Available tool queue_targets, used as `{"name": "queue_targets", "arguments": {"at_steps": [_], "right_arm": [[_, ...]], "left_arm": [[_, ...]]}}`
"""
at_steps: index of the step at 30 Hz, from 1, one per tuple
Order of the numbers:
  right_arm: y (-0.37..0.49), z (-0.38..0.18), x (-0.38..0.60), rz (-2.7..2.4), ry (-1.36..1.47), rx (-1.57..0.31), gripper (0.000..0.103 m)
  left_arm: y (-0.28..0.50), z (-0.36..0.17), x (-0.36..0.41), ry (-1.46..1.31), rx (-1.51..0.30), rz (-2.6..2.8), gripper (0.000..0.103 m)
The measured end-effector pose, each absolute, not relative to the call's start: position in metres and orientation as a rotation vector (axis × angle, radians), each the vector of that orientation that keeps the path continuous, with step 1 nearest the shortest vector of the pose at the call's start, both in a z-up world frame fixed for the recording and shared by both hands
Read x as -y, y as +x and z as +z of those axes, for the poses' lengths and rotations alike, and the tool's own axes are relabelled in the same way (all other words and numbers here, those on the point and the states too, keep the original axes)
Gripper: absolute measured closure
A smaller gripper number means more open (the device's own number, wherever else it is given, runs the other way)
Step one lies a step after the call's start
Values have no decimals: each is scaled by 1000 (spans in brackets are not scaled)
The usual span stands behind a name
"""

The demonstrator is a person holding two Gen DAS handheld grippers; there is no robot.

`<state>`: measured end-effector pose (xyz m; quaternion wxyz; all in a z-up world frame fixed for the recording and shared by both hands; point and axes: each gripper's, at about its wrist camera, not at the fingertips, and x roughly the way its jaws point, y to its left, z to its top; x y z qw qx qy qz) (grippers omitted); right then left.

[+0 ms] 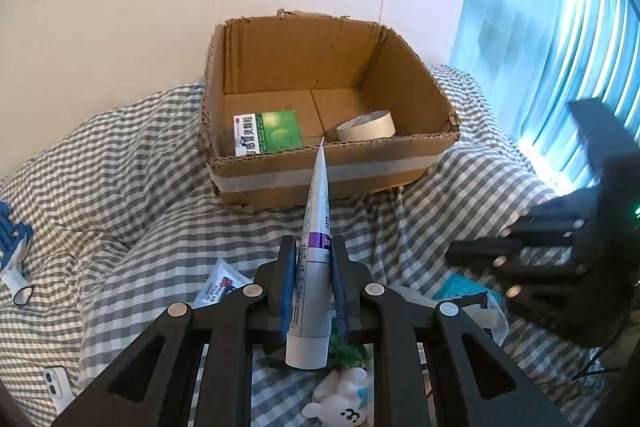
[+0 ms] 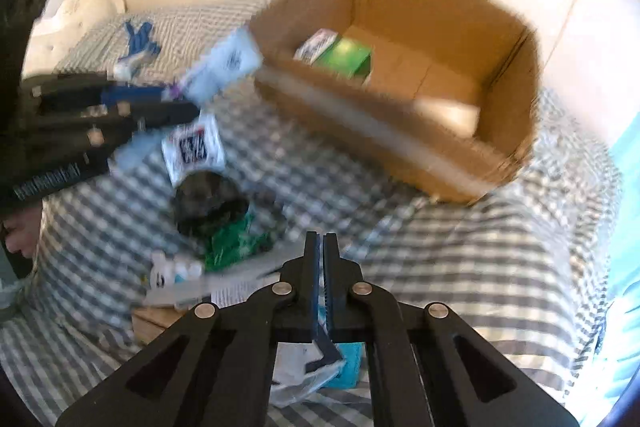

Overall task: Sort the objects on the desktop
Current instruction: 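Grasp the white toothpaste tube with the left gripper while the right grasps the white plastic stick, then carry the toothpaste tube and white stick into the cardboard box and open both grippers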

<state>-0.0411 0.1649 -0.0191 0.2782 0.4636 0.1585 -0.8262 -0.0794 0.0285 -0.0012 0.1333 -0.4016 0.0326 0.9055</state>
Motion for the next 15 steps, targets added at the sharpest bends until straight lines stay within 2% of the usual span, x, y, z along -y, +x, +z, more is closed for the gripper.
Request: {"name": "queue_targets", "arguments": {"at_steps": [3, 5, 6, 10, 12, 15], "right_arm": [[-42, -45, -159, -2153, 1324, -423, 90], [-42, -61, -154, -2128, 1365, -439, 69], [-41, -71, -151, -2111, 1394, -463, 68], [-38, -95, -143, -2063, 1452, -530, 68], [-38, -98, -142, -2060, 1467, -551, 84], [-38, -88, -145, -2083, 1440, -536, 89]], "left_arm": [[-80, -10, -31, -1196, -92, 2613, 86], [-81, -16, -30, -1221, -83, 2606, 86], [-81, -18, -30, -1229, -81, 2603, 86], [-81, -23, -29, -1244, -76, 2603, 86], [-81, -24, -27, -1245, -69, 2602, 86], [-82, -23, -27, -1242, -69, 2603, 86]]}}
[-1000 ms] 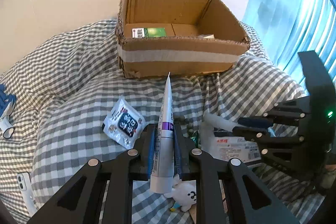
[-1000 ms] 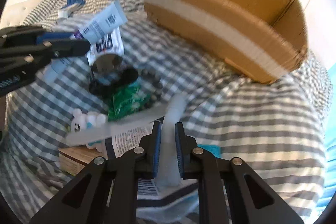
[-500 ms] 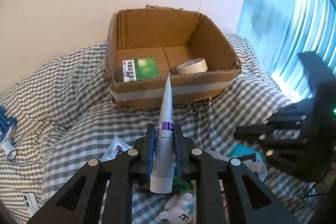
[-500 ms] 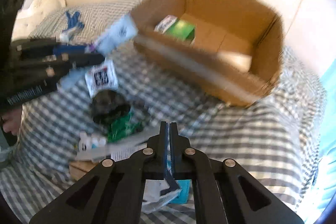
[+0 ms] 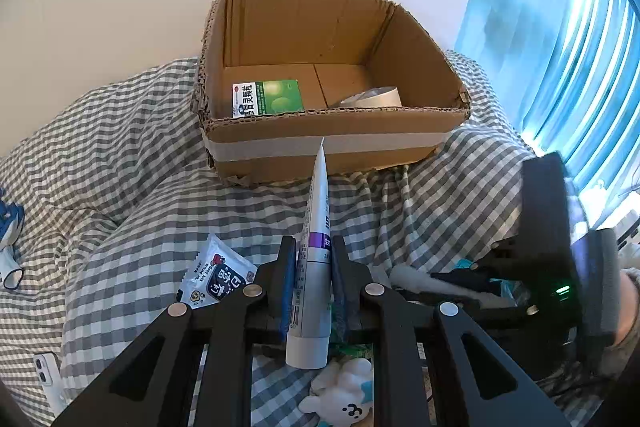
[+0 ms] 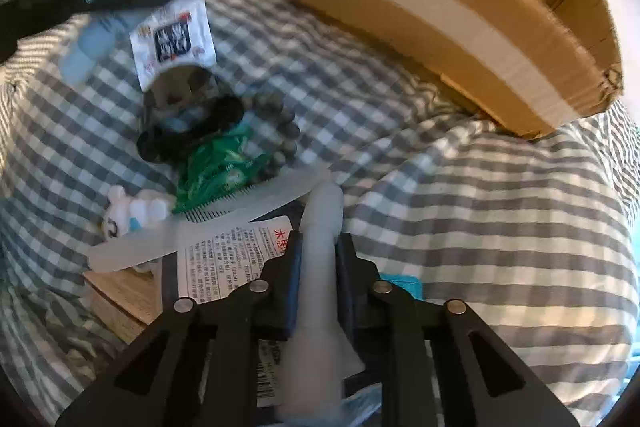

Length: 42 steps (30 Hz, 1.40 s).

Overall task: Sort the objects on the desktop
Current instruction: 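Carry the toothpaste tube and white stick into the cardboard box and open both grippers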

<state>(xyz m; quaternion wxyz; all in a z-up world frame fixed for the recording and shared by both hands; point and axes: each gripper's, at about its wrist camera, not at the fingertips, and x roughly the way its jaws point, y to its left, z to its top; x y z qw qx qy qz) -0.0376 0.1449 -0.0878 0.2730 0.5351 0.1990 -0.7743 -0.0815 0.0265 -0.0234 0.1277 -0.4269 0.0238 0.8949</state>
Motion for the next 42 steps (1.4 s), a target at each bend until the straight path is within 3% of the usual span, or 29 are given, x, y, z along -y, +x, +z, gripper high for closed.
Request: {"name": "queue_targets", "arguments": {"at_steps": [10, 24, 30, 39, 41, 42], "right_arm": [[-36, -19, -155, -2213, 1245, -491, 90], [-113, 84, -177, -2433, 977, -324, 89], [-173, 82, -183, -2473, 987, -245, 89], [-256, 37, -179, -2459, 1085, -175, 85], [-263, 31, -179, -2464, 1083, -165, 78], [-265, 29, -180, -2456, 1081, -145, 73]], "left_arm": [[-92, -6, -31, -1179, -83, 2628, 86], [-171, 58, -52, -956, -95, 2693, 86], [-232, 43, -57, -1018, -75, 2694, 86], [-306, 3, -63, -1115, -65, 2701, 86], [-312, 1, -61, -1117, -59, 2695, 81], [-315, 0, -61, -1125, -58, 2688, 69]]}}
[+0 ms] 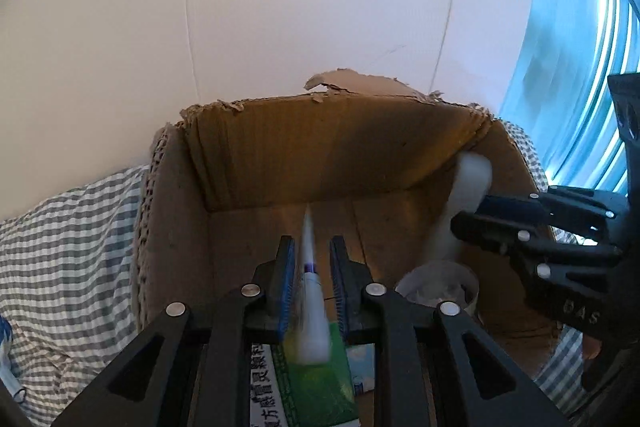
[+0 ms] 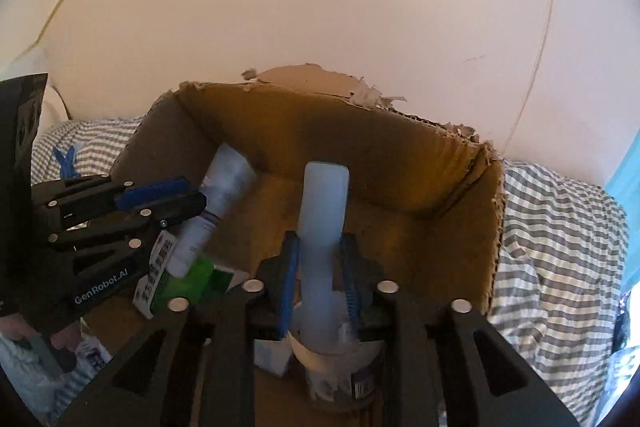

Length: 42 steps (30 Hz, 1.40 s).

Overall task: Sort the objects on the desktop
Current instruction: 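Carry the toothpaste tube and white stick into the cardboard box and open both grippers, then grasp the white serrated item with the left gripper while the right grasps the black plastic piece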

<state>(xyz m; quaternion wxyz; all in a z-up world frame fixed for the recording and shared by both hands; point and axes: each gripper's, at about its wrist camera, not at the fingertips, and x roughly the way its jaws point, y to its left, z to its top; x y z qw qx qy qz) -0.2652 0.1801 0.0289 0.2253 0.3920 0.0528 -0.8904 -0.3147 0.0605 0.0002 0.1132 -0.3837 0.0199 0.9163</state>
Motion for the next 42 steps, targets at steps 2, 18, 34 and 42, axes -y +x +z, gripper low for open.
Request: {"name": "queue_targets", "arguments": {"at_steps": [2, 18, 34, 42], "right_arm": [[-268, 26, -186, -2446, 1087, -101, 51], [-152, 85, -213, -2493, 937, -119, 36], [-54, 36, -199, -2355, 1019, -272, 27], [-50, -1, -198, -2301, 1137, -217, 27]], "left_arm": [[-317, -1, -61, -1137, -61, 2686, 52], [-181, 49, -32, -1031, -230, 2842, 0], [-99, -36, 1, -1355, -177, 2845, 0], [-116, -83, 18, -1549, -133, 2752, 0]]}}
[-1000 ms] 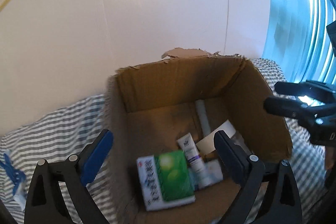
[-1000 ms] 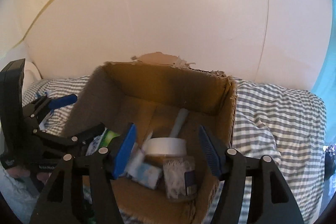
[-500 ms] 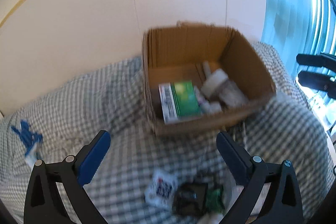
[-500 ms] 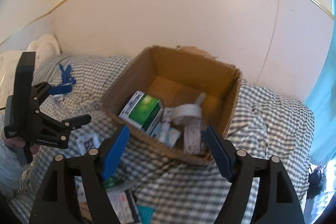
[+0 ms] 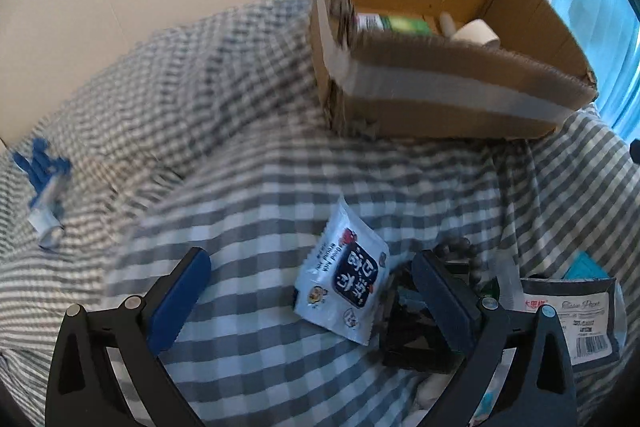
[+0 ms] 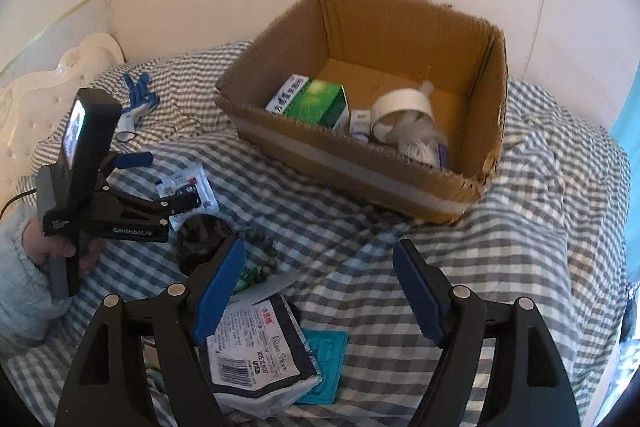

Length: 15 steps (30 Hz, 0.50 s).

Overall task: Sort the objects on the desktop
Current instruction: 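Grasp the white serrated item with the left gripper while the right grasps the black plastic piece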

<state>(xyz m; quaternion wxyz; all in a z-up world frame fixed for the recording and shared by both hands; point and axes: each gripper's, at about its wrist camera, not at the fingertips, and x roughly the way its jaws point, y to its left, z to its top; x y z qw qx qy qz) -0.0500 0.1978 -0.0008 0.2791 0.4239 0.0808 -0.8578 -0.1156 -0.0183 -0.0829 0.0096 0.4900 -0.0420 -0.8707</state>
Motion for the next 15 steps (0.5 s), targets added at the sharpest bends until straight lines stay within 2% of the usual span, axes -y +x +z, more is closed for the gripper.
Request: {"name": "queue_targets", "arguments": {"at_steps": [2, 4, 5, 6, 7, 9, 11, 13, 14, 15], "right_arm": [[-51, -5, -198, -2297, 1148, -216, 27], [-52, -5, -198, -2293, 1155, -214, 27], [-52, -6, -197, -2291, 1158, -215, 27], [-53, -6, -196, -2288, 1160, -215, 27], [-53, -7, -195, -2285, 1162, -215, 27], [-54, -8, -192, -2277, 1170, -218, 27], [-54, -10, -189, -2272, 1176, -220, 27], [-53, -12, -186, -2263, 1183, -226, 27], [-53, -13, -185, -2262, 1186, -229, 27], [-52, -14, -185, -2257, 1190, -229, 27]], "left_arm": [[-115, -83, 14, 1528, 156, -2733, 1], [-112, -80, 9, 1548, 139, -2777, 6], [-110, -78, 5, 1560, 131, -2801, 15], [-110, -78, 1, 1581, 126, -2819, 29], [-109, -78, -3, 1613, 116, -2834, 36], [-109, -83, -7, 1680, 90, -2843, 62], [-113, -91, -4, 1776, -33, -2836, 77], [-115, -95, 1, 1809, -132, -2824, 85], [-115, -95, 2, 1799, -141, -2820, 95], [-115, -93, 4, 1784, -140, -2819, 98]]}}
